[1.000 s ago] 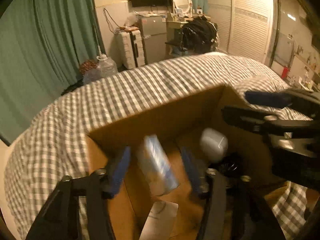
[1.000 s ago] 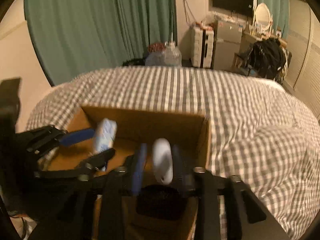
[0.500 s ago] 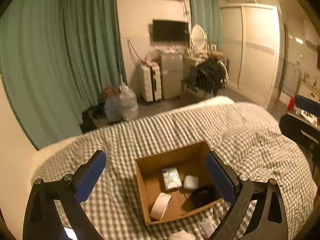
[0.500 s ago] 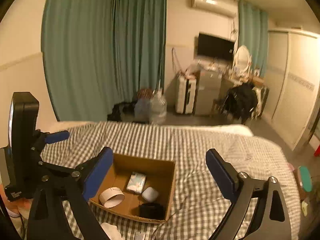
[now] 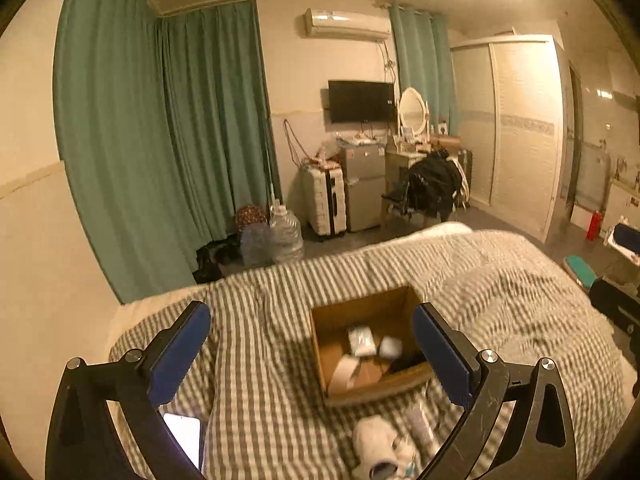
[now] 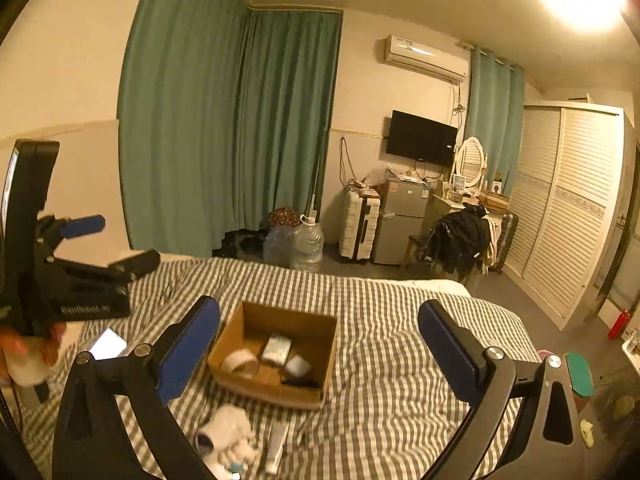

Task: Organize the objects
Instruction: 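Open the left gripper over the box while the right gripper releases the roll-on bottle inside, then grasp the white sock with the left gripper while the right gripper grasps the toothpaste tube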

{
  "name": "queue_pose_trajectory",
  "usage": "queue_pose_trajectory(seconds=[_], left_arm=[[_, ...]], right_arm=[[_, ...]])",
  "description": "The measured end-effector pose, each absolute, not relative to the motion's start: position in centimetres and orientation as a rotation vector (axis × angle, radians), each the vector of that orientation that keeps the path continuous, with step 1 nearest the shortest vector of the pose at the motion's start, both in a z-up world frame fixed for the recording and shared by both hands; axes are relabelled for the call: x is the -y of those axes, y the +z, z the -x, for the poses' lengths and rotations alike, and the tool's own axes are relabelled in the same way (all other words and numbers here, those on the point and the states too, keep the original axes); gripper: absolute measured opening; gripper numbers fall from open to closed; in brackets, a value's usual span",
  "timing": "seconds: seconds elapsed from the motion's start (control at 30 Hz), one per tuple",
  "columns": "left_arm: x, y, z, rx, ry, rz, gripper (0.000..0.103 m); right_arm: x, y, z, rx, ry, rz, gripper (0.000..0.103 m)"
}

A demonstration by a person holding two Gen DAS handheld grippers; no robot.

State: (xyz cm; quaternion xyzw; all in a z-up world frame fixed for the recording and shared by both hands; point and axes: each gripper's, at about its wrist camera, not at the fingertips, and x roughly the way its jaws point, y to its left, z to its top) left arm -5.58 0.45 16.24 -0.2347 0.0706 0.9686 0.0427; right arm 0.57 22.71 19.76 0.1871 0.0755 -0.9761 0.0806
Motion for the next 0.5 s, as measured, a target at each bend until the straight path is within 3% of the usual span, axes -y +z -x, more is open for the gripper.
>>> queue_pose_trajectory(seconds=[0.33, 0.5], left_arm=[[-1.0, 3.8, 3.2, -0.209, 3.003, 0.890, 0.103], [-2.4, -3.6, 3.7, -0.243, 2.954, 1.040, 0.103]], right_arm=[[-22.8, 9.8, -2.9, -0.233, -2.917, -0.650, 0.100], [-22.8, 2.7, -0.4, -0.180, -2.859, -0.857, 0.100]])
